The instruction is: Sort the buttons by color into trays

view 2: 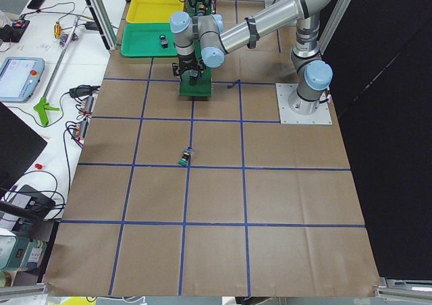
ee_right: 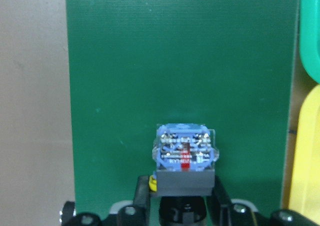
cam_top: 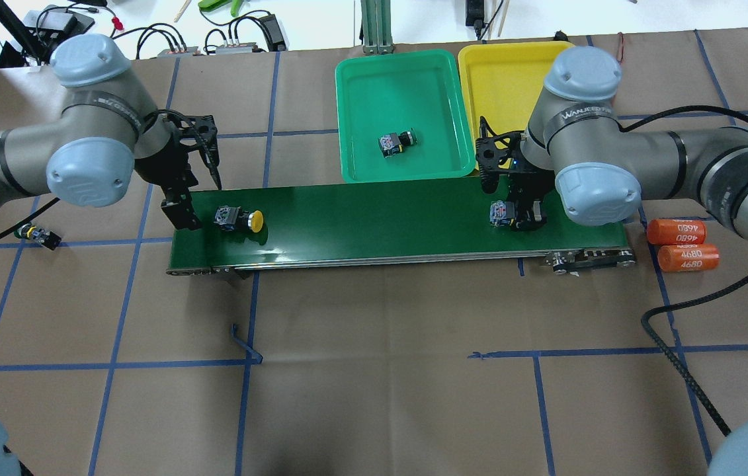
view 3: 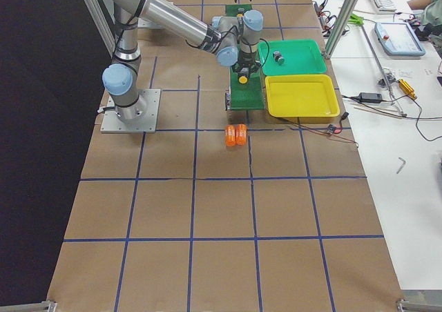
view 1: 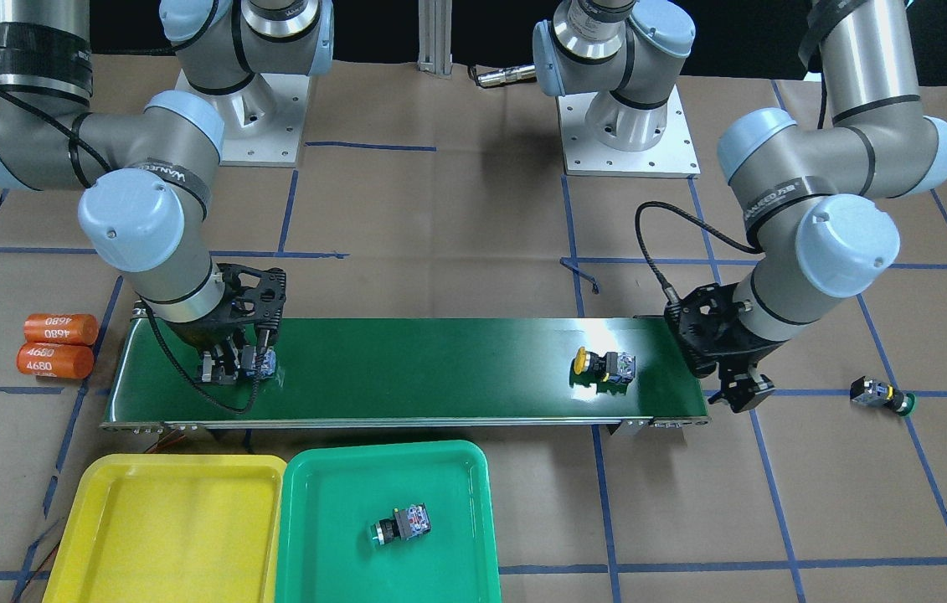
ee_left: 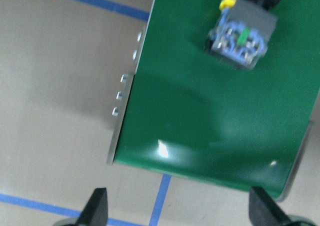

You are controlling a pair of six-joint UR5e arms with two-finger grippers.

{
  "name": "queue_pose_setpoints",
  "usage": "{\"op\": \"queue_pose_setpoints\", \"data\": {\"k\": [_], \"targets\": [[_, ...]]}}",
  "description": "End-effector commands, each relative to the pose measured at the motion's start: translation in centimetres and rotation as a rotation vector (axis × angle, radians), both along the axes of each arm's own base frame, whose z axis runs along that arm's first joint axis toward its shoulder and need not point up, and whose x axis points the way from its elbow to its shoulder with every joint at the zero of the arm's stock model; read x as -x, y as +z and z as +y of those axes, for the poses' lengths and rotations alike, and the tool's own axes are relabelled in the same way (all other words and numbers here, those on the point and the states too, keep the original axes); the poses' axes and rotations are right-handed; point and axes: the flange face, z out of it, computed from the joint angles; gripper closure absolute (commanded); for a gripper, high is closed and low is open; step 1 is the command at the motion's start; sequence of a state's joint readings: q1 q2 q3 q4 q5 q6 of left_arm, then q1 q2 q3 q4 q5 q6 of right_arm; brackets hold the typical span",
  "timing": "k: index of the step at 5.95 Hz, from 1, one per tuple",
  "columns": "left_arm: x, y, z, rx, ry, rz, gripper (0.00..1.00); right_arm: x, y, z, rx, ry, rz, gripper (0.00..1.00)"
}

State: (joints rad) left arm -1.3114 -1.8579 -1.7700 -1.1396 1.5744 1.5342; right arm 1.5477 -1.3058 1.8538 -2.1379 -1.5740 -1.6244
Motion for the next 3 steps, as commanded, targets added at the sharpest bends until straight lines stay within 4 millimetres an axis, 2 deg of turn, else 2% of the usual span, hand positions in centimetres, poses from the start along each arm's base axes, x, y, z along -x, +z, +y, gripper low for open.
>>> {"op": "queue_pose_setpoints", "data": {"k": [1,2,3], "targets": [[-9.7,-0.8,0.4,0.002,-0.074,0.010,0.01,0.7,4.3,-2.3,0.093,0.031,0.021,0.90],[-12.1,-0.8,-0.1,0.019,-0.204,0.003,0.01,0.8,6.2,-5.8,0.147,0.073,0.026,0.90],[-16.2,-1.1,-0.8,0.048,-0.303,-0.014,0.01,0.9,3.9,-11.2,0.148,0.099,0.022,0.90]]}}
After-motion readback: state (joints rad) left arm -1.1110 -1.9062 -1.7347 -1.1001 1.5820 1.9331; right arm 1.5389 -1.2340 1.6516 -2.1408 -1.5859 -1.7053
